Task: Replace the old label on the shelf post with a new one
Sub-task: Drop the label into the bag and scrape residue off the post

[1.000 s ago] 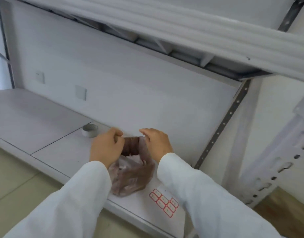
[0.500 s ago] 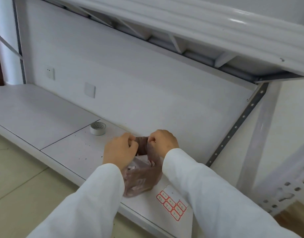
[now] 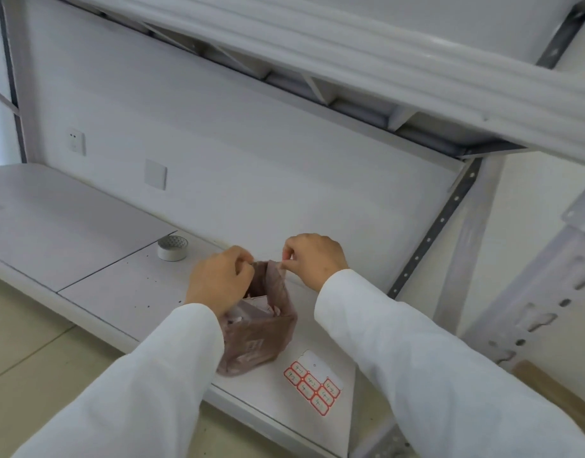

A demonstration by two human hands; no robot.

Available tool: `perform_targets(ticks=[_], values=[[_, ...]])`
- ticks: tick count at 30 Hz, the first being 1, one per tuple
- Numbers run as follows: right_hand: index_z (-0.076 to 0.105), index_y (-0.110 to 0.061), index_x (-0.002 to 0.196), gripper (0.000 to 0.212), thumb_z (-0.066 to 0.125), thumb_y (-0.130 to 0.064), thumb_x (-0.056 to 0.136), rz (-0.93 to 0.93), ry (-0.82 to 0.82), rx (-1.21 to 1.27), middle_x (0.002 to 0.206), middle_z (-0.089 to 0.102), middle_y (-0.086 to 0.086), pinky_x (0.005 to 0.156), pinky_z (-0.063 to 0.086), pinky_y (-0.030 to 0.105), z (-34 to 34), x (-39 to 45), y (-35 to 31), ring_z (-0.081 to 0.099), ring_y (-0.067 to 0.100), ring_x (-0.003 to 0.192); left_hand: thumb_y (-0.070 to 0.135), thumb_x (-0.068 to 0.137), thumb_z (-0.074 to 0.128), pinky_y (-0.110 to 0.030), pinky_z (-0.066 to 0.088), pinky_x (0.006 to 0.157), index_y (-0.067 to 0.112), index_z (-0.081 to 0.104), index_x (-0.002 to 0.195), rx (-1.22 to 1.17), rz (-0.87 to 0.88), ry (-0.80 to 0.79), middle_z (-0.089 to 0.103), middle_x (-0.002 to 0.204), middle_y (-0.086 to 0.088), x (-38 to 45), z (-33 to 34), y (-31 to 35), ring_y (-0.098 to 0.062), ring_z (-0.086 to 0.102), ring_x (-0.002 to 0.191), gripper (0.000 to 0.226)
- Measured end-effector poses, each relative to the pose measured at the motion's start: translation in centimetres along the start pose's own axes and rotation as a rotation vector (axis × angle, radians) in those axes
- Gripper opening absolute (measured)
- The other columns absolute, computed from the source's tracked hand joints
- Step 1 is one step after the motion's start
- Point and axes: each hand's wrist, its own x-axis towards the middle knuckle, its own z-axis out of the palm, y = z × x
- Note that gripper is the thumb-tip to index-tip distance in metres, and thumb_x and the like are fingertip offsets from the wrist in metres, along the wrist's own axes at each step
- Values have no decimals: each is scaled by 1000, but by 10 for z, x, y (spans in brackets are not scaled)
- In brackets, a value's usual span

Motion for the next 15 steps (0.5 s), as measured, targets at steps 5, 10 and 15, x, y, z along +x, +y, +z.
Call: perform_targets(ticks=[5, 10, 15], values=[[62, -22, 91, 18, 52, -36, 92, -123, 148, 30, 98, 66, -5, 70, 42, 31, -63, -63, 14, 59, 20, 87, 22, 91, 49, -36, 46, 86, 26, 63, 97, -118, 54, 33, 71, 102, 0, -6, -19, 22, -23, 62, 95, 15], [68, -21, 85, 15, 55, -27, 88, -293, 519, 3, 80, 67, -8, 54, 49, 30, -127, -133, 55, 50, 6, 61, 25, 88, 49, -32, 43, 77, 18, 66, 99, -27, 401, 244, 70, 89, 1, -32, -19, 89, -20, 60, 91, 22], [67, -19, 78, 5, 64, -18, 81, -72, 1046, 298, 70, 62, -4, 57, 46, 24, -192, -188, 104, 53, 8, 62, 21, 77, 55, -32, 41, 79, 10, 67, 96, -134, 1012, 522, 72, 88, -3, -54, -21, 218, -17, 55, 92, 25]])
